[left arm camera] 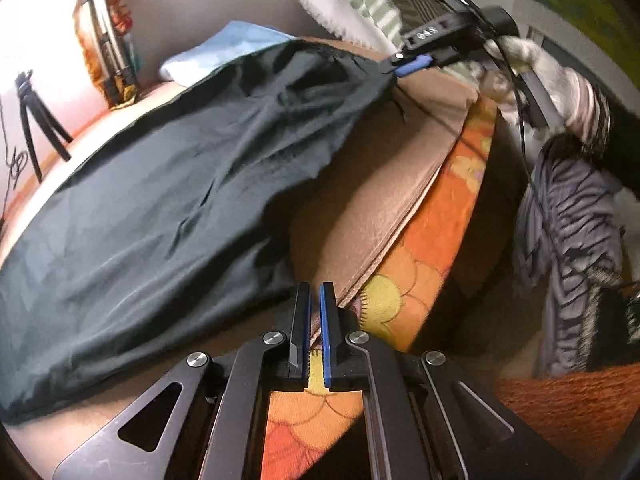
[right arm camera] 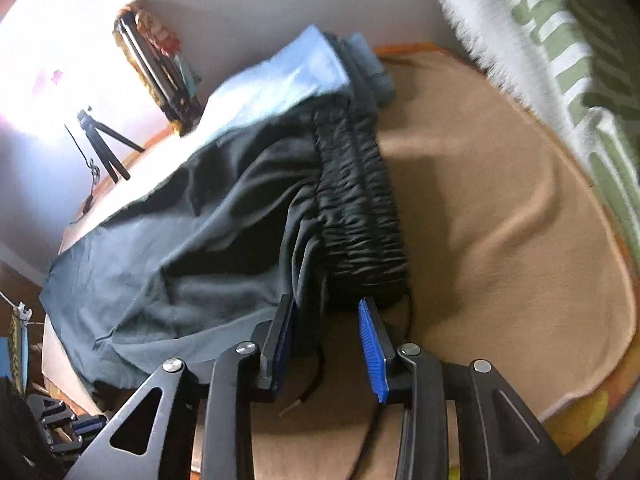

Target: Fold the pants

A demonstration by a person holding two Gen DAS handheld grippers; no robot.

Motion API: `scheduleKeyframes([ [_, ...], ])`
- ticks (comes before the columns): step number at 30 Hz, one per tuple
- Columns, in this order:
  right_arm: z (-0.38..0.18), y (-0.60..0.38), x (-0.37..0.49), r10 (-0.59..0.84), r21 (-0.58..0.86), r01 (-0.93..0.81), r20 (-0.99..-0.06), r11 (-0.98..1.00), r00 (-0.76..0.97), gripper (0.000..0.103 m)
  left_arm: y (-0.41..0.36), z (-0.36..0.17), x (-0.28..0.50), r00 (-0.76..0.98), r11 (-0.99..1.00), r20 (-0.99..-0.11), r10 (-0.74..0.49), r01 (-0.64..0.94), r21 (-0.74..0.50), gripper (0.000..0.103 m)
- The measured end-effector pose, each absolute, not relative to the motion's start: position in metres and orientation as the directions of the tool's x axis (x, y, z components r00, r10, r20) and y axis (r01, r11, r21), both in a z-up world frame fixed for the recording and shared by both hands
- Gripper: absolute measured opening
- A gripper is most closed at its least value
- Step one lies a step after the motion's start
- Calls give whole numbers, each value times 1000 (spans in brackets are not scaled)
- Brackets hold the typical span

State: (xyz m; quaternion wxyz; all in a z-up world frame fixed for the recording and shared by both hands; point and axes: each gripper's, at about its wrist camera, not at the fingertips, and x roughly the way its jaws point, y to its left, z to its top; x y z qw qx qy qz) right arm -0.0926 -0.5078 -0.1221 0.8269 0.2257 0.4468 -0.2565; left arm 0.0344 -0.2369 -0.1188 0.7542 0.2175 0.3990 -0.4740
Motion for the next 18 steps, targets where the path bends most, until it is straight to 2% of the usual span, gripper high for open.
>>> scheduleKeyframes([
  [7,-80,-477,-97,-245,139,557,-794,819,557,40,-196,-83,51,308,572,-749,-587,812,-114,4],
  [8,-77,-469,-91,-232,141,531,-786,836,573,41,-186,-77,57,325,600,-737,-592,789,-134,7],
  [11,-71,-444,-74,-181,149,450,-771,881,611,41,-159,-64,72,383,669,-715,-585,726,-159,31],
  [13,-70,-425,-61,-149,147,393,-764,908,628,44,-143,-59,79,427,710,-708,-563,689,-149,34],
  [16,-69,-401,-43,-97,161,324,-752,932,652,55,-113,-51,89,468,761,-700,-540,626,-169,34],
  [18,-69,-385,-31,-66,162,278,-747,947,662,56,-91,-48,96,498,796,-697,-516,579,-176,37],
])
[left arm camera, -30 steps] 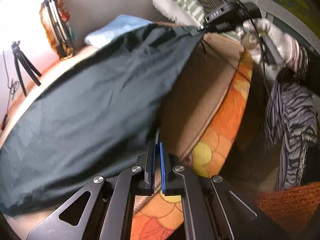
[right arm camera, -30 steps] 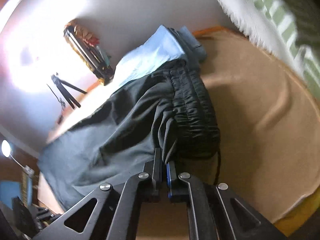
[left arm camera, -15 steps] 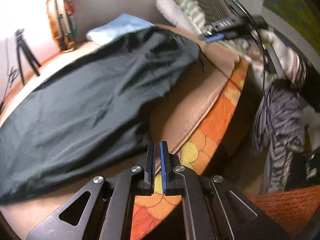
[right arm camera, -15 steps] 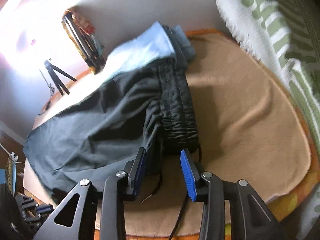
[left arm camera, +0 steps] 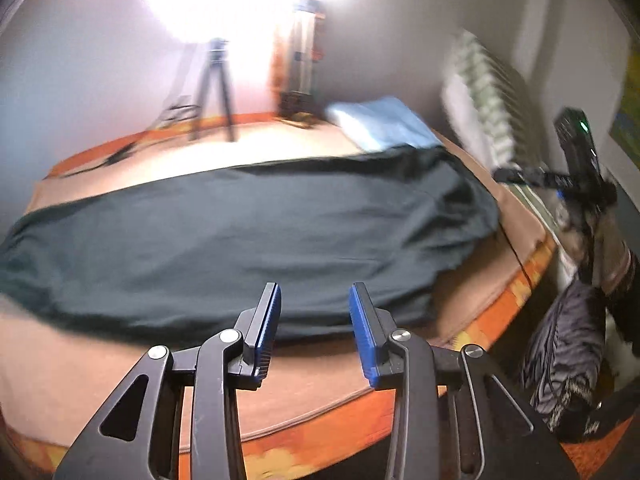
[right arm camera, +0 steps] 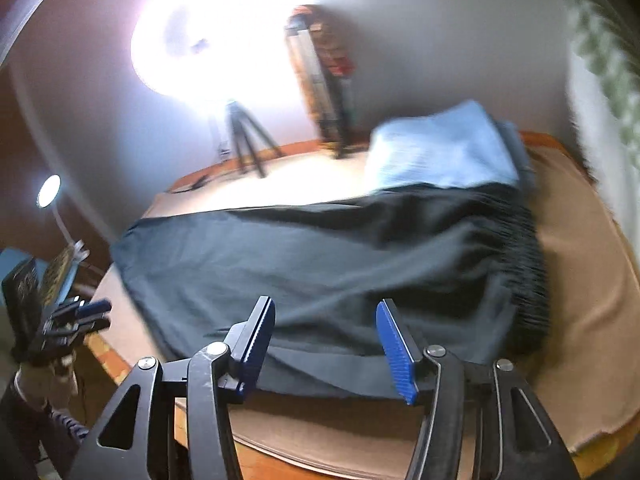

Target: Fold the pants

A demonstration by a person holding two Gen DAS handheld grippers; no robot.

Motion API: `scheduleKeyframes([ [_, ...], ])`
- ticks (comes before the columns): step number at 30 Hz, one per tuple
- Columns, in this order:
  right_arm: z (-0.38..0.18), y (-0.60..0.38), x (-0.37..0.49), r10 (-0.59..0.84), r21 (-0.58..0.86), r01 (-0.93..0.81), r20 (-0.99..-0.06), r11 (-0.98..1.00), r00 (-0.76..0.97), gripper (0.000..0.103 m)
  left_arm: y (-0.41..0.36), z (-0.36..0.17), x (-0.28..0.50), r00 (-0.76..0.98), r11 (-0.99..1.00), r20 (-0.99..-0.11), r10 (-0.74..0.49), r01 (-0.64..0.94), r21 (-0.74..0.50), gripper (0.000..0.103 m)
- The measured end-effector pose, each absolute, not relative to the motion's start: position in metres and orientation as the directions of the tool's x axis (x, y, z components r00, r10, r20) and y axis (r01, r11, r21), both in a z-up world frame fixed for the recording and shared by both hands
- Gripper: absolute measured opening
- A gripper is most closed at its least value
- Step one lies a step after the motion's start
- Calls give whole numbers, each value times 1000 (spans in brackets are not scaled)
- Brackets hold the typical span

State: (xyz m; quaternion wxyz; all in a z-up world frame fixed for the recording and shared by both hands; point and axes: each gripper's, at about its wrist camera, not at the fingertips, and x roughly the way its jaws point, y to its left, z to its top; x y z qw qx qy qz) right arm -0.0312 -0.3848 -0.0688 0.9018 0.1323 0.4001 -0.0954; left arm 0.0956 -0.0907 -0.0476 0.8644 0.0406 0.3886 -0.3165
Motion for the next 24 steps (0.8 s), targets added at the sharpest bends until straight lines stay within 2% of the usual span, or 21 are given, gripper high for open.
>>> scheduleKeyframes([
  [3,-68,-362,-13,-37,154,222,-739,963,673,60,-56,-43,102,542,842,-690,-479,507,-186,47],
  [8,-65,-332,11,-11,130,156,-734,979,679,63,5,-44,118,587,893,-677,-444,356,-277,51],
  [11,-63,-315,25,6,113,114,-736,987,677,66,49,-51,132,600,903,-677,-427,241,-355,51],
  [24,-63,-250,95,86,102,-19,-708,995,701,74,191,-91,203,637,838,-686,-352,-113,-534,52],
])
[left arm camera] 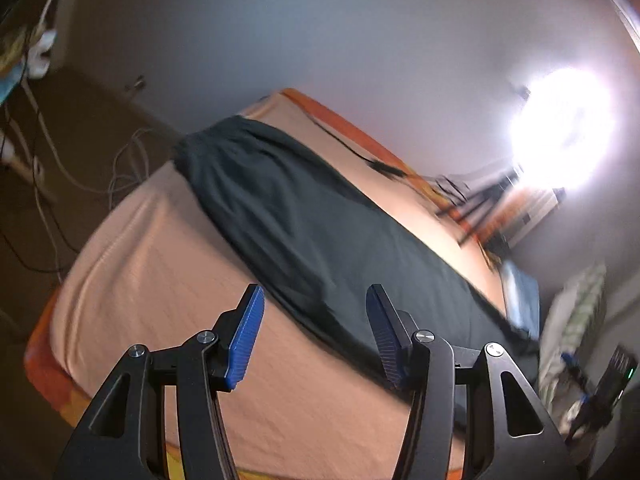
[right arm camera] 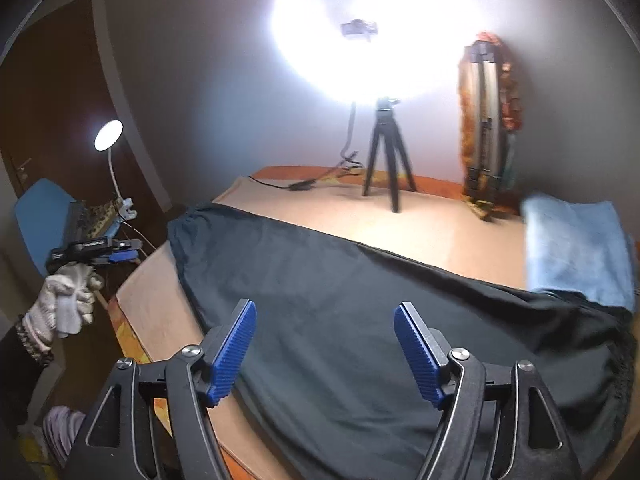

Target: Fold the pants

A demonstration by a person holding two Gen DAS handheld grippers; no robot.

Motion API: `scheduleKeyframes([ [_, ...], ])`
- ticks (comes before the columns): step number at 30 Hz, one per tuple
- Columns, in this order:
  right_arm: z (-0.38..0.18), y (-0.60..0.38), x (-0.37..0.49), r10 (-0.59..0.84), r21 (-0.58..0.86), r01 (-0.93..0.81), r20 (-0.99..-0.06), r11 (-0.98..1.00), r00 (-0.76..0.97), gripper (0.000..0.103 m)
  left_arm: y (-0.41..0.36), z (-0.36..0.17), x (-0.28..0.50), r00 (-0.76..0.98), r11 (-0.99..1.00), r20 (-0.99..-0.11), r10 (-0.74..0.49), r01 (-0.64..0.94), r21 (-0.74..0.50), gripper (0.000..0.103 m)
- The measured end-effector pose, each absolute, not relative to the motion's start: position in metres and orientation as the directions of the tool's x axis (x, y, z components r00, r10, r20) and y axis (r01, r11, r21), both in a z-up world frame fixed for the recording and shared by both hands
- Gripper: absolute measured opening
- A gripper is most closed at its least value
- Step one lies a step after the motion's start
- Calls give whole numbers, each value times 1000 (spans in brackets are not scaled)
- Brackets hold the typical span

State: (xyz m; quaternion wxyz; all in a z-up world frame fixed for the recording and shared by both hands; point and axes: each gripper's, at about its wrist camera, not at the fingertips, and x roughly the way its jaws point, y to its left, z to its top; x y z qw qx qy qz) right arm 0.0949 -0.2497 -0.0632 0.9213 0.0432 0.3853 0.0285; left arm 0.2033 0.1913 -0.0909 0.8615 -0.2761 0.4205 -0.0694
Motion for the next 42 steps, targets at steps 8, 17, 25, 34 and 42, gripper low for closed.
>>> scheduleKeyframes([
  [8,-91,-212,150,139,106,-90,-770,990,623,75,257,-120,264,651,749,-683,-332,-258,-610,52],
  [17,-124,-178,205,159,93,-146,-821,985,549,75,282,-158,302,617,712,-712,-334,-330,-620,55],
  [25,-137,-138,246,187,71,-234,-830,970,525,74,290,-169,319,621,703,-705,-343,-328,-631,55],
  [34,-137,-115,281,218,100,-245,-823,964,525,74,290,-171,326,642,720,-695,-324,-310,-621,55],
  [42,-138,-95,313,232,121,-239,-821,963,521,74,277,-170,327,685,805,-697,-209,-284,-521,18],
])
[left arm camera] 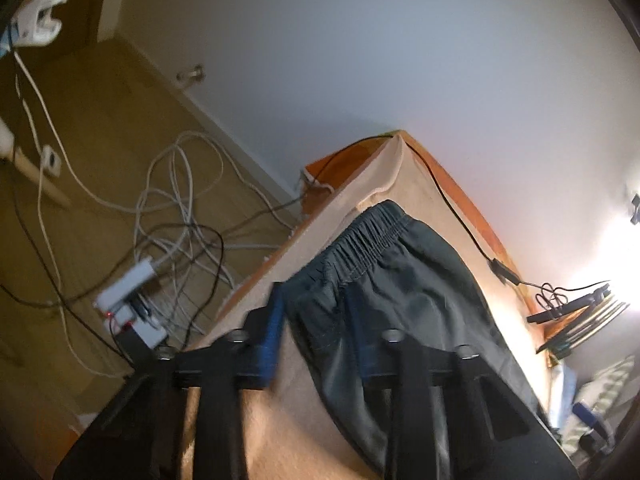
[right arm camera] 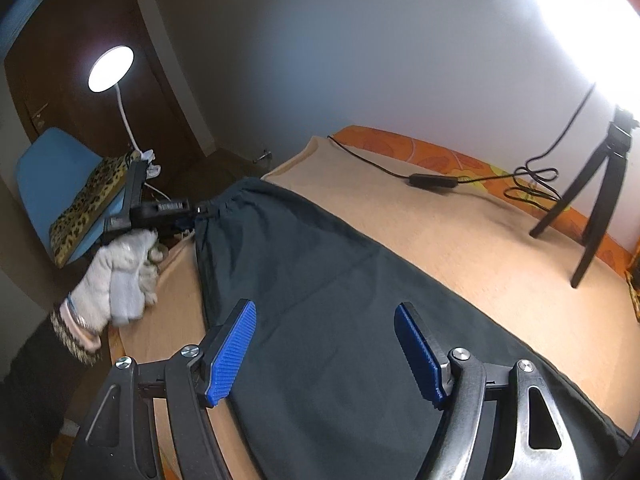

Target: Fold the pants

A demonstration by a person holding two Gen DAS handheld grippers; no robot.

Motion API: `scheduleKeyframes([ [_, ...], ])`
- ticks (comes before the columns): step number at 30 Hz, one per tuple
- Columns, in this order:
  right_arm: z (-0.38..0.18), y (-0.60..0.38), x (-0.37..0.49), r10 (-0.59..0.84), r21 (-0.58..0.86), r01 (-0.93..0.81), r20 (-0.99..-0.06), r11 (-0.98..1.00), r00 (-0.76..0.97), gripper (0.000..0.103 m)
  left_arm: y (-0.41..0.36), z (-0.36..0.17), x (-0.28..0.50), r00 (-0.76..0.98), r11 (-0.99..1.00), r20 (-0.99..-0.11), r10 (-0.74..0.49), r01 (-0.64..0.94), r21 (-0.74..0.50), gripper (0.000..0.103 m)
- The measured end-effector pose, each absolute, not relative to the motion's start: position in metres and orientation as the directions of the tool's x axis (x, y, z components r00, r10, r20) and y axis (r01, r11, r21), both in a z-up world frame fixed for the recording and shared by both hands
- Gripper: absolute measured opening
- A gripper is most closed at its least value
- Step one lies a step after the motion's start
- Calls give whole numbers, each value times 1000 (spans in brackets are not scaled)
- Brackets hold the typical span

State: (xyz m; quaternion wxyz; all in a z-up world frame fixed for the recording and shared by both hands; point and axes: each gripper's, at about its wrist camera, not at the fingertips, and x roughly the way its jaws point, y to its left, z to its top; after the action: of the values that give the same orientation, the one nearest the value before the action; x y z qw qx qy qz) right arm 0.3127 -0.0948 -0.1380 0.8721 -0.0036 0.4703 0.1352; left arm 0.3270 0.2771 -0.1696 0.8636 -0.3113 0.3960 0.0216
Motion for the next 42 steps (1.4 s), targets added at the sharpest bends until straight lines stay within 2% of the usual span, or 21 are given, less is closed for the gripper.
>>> scheduleKeyframes([
  [4,-138,-86,337,258,164,-219,-813,962,522,74,273,-162,324,733,825,-652,-191,-240,-511,13],
  [11,-149,-59,402,370,319,-188,-811,929,453,74,225,-131,298,818,950,-562,-121,-68,-305,12],
  [16,-167,-34,452,441,409,-166,-809,897,388,75,192,-127,283,831,982,-541,-131,31,-189,12],
  [21,-190,5,491,469,424,-203,-832,882,298,75,167,-130,273,827,987,-539,-156,115,-110,12],
  [24,-211,36,507,432,384,-233,-875,894,216,75,161,-135,270,819,987,-550,-163,134,-94,12],
  [27,-226,58,514,394,339,-277,-903,899,174,74,165,-135,271,819,988,-553,-152,102,-120,12],
  [29,-236,73,518,364,312,-291,-920,904,146,68,172,-138,270,811,985,-564,-158,85,-153,12],
  [34,-254,98,524,308,271,-321,-949,907,71,68,182,-139,268,810,979,-561,-168,70,-192,12],
  [39,-264,121,521,192,155,-376,-980,914,62,68,176,-138,270,814,982,-557,-165,80,-173,12],
  [42,-272,137,522,133,101,-411,-990,906,50,64,177,-137,264,816,981,-555,-162,72,-180,12],
])
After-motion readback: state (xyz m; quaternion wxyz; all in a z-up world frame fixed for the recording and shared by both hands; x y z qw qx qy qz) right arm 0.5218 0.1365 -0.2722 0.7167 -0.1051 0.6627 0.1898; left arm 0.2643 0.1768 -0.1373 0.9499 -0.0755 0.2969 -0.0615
